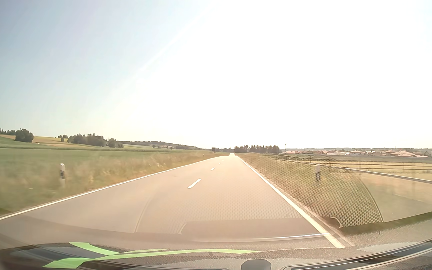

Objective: Follow the waypoints while adhering to traffic rules and regulations

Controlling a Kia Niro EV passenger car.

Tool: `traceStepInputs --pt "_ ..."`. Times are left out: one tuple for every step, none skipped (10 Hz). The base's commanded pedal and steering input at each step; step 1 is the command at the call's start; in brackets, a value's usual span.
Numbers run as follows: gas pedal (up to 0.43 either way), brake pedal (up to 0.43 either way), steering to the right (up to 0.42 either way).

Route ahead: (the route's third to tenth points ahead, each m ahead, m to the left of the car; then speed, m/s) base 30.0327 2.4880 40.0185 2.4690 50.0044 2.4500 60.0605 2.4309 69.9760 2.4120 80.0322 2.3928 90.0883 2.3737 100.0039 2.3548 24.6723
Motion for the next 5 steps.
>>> traceStepInputs --pt "0.157 0.000 -0.001" --pt "0.157 0.000 -0.001" --pt "0.157 0.000 -0.001" --pt "0.157 0.000 -0.001" --pt "0.157 0.000 -0.001"
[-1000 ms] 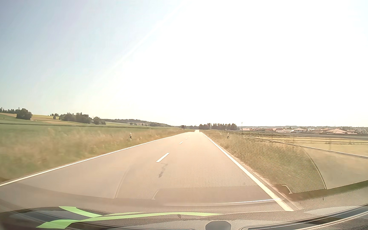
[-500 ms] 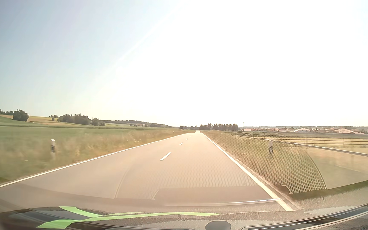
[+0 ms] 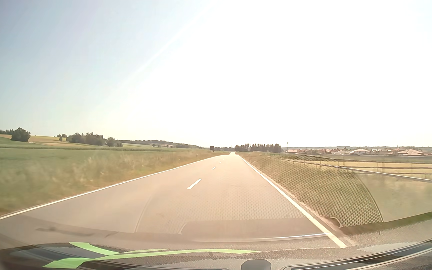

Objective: Follow the waypoints while adhering to traffic rules and regulations

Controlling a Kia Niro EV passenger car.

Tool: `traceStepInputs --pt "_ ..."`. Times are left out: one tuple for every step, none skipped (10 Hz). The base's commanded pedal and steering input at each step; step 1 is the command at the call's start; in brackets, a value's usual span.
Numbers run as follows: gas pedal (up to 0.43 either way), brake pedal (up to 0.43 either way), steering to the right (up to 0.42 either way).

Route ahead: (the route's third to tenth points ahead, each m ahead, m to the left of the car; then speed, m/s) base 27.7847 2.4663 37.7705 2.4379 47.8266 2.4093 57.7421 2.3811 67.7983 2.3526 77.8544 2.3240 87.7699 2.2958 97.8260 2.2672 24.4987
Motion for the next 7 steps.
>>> traceStepInputs --pt "0.157 0.000 -0.001" --pt "0.169 0.000 -0.002" --pt "0.169 0.000 -0.002" --pt "0.169 0.000 -0.001" --pt "0.169 0.000 -0.002" --pt "0.169 0.000 -0.002" --pt "0.169 0.000 -0.001"
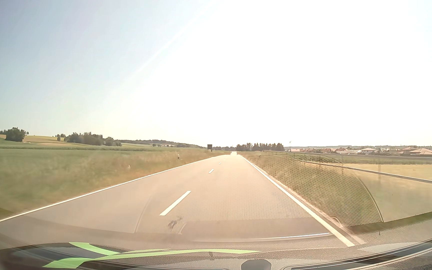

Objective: Follow the waypoints while adhering to traffic rules and regulations

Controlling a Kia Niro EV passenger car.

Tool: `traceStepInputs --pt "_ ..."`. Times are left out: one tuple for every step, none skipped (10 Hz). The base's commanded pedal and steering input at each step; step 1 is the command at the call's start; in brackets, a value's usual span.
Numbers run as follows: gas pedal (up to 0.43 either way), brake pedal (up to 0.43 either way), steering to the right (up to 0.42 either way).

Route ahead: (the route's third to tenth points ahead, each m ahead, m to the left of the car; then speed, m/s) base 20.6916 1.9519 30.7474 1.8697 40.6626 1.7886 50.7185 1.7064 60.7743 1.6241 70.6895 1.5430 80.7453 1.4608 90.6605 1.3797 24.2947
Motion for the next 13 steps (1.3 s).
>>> traceStepInputs --pt "0.169 0.000 -0.001" --pt "0.169 0.000 -0.002" --pt "0.177 0.000 -0.001" --pt "0.177 0.000 0.000" --pt "0.177 0.000 0.000" --pt "0.177 0.000 0.000" --pt "0.177 0.000 0.000" --pt "0.189 0.000 0.000" --pt "0.209 0.000 0.000" --pt "0.240 0.000 0.000" --pt "0.248 0.000 0.000" --pt "0.260 0.000 0.000" --pt "0.268 0.000 0.000"
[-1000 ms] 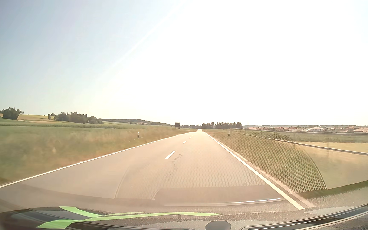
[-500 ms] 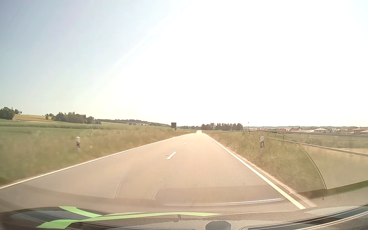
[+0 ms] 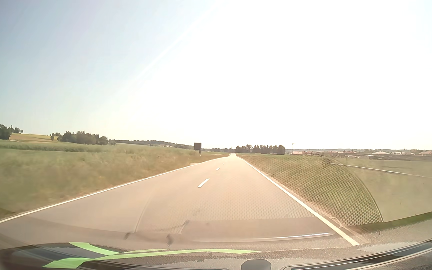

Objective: Follow the waypoints while adhering to traffic rules and regulations

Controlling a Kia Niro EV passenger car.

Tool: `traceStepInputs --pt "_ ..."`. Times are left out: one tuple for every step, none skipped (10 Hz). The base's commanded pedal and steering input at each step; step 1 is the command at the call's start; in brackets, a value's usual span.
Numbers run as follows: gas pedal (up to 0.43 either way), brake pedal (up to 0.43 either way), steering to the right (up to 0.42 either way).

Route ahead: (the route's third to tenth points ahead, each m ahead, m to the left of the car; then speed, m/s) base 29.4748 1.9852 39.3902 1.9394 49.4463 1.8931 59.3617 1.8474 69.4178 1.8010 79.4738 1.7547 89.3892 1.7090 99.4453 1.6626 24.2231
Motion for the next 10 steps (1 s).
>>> traceStepInputs --pt "0.268 0.000 0.000" --pt "0.280 0.000 0.000" --pt "0.280 0.000 0.000" --pt "0.280 0.000 0.001" --pt "0.260 0.000 0.000" --pt "0.240 0.000 0.000" --pt "0.240 0.000 0.000" --pt "0.240 0.000 0.000" --pt "0.248 0.000 0.000" --pt "0.248 0.000 0.000"
